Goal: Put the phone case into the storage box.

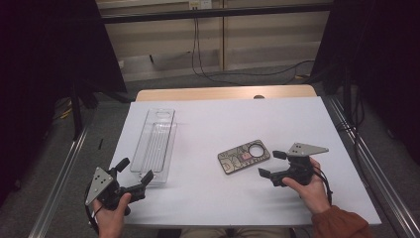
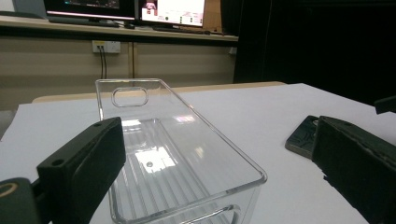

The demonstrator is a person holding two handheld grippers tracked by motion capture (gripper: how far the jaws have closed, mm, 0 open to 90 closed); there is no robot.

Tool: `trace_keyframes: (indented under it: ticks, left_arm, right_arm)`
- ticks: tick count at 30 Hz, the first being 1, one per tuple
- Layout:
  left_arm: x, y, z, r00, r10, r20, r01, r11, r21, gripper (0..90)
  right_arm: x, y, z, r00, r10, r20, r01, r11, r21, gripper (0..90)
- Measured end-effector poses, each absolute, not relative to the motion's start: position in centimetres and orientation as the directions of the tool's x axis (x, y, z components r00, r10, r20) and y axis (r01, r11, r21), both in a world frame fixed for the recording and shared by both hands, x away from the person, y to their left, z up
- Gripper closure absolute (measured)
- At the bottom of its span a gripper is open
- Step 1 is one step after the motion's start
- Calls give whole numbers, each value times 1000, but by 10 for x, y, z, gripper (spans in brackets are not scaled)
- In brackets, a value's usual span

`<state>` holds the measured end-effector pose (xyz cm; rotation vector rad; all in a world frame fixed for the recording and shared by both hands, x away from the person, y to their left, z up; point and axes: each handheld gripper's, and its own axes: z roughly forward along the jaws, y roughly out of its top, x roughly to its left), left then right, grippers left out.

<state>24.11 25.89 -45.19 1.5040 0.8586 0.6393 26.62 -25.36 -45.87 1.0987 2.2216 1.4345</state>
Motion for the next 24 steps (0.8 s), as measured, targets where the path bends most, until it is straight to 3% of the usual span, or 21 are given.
trace_keyframes:
  ticks: [19, 24]
  left_arm:
    - [242, 260, -452, 564, 821, -93, 146, 12, 989, 32]
    - [241, 261, -452, 562, 822, -94, 148, 12, 989, 32]
  right_arm:
    - [295, -225, -451, -696, 683, 221, 478, 211, 852, 231]
    - [303, -215, -448, -726, 653, 217, 470, 240, 849, 327]
